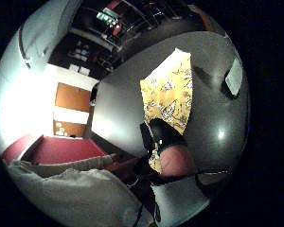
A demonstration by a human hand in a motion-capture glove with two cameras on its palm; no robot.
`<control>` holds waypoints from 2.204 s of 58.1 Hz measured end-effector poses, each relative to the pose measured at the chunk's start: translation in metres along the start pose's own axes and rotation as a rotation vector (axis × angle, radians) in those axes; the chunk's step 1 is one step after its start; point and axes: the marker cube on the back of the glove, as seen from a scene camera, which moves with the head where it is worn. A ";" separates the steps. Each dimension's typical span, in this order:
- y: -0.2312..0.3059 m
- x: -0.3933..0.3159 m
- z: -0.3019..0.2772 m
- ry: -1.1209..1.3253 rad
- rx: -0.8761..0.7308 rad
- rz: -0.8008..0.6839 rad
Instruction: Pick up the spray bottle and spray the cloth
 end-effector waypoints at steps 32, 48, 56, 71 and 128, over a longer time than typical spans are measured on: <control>-0.003 0.105 -0.021 -0.273 0.223 0.287; -0.019 0.130 0.018 -0.594 0.260 0.427; -0.035 0.139 0.035 -0.692 0.249 0.472; -0.066 0.145 0.066 -0.840 0.222 0.517; -0.151 0.139 0.079 -0.717 0.180 0.501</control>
